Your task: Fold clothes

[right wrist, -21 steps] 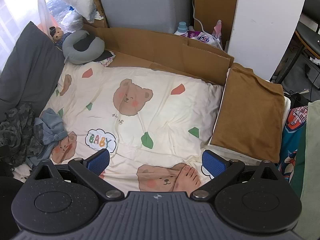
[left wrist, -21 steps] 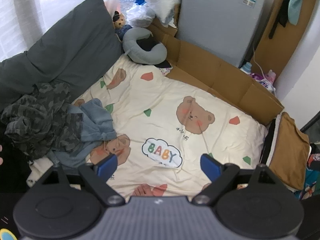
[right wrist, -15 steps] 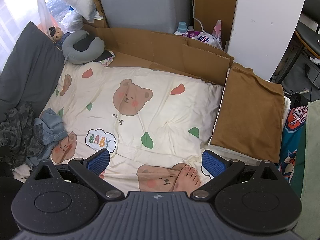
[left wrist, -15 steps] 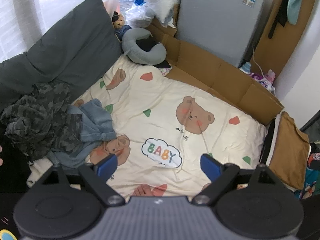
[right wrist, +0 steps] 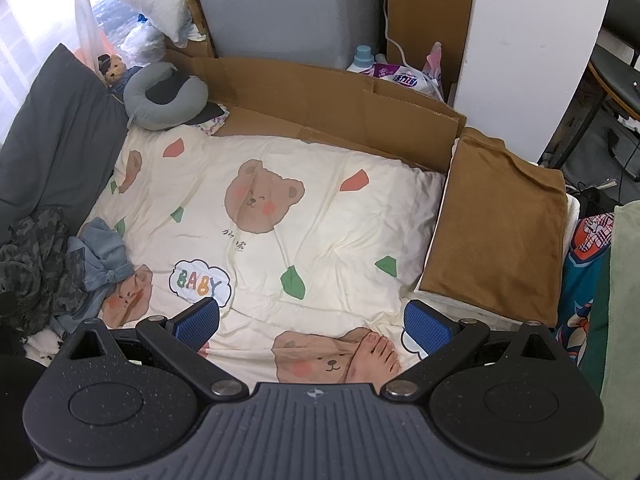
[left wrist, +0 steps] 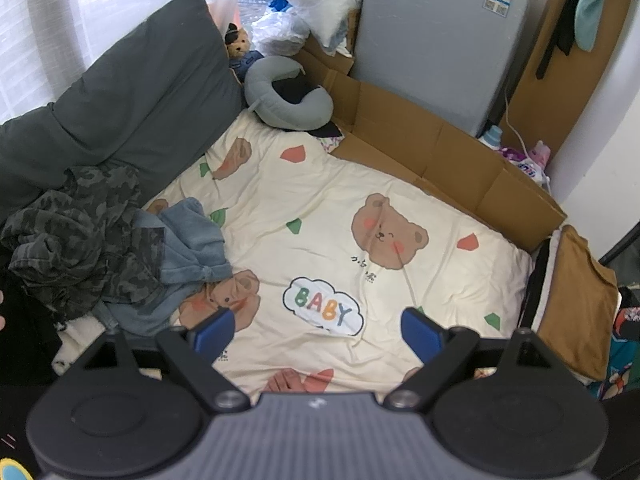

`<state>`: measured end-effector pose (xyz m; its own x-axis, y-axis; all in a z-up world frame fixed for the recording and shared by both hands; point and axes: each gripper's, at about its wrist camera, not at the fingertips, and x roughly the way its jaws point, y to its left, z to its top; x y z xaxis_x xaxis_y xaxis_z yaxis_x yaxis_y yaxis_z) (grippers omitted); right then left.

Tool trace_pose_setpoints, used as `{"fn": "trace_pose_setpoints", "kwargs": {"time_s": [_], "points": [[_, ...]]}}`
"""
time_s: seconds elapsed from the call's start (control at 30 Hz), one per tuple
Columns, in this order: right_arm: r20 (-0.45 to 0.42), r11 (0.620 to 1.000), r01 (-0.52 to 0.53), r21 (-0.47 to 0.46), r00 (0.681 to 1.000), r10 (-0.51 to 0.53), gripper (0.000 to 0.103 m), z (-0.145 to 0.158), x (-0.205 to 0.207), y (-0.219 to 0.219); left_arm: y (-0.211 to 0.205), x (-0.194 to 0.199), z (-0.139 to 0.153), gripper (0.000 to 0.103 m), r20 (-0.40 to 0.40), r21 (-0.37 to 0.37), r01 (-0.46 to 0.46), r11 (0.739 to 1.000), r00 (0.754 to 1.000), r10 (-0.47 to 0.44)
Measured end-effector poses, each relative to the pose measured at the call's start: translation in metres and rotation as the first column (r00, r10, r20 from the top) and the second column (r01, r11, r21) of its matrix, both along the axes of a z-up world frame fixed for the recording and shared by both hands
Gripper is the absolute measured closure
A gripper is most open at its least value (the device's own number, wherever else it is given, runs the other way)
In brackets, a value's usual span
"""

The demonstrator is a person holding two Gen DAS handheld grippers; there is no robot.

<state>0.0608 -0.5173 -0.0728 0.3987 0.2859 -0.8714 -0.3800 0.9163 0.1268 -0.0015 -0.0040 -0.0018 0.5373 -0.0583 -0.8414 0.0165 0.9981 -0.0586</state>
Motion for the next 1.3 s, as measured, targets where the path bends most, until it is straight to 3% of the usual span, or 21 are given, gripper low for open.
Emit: {"fn": "trace_pose_setpoints", "kwargs": {"time_s": [0.93,1.3], "points": [[0.004,1.0,0.006,-0.012,1.0,-0.006,0.002,0.0032,-0.0015,-0.0009,-0.0025,-0.0015,0.0017,0.011,0.005,-0.001,0.002,1.0,1.0,-0.002],[0.016,0.997,-0.016,-0.069,1.0,0.018,0.002,0.0035,-0.0042,0.0063,0.0,0.0009,0.0027,0.006,0.002,-0.034,0.024,0.999,1.0,-0.024]]}}
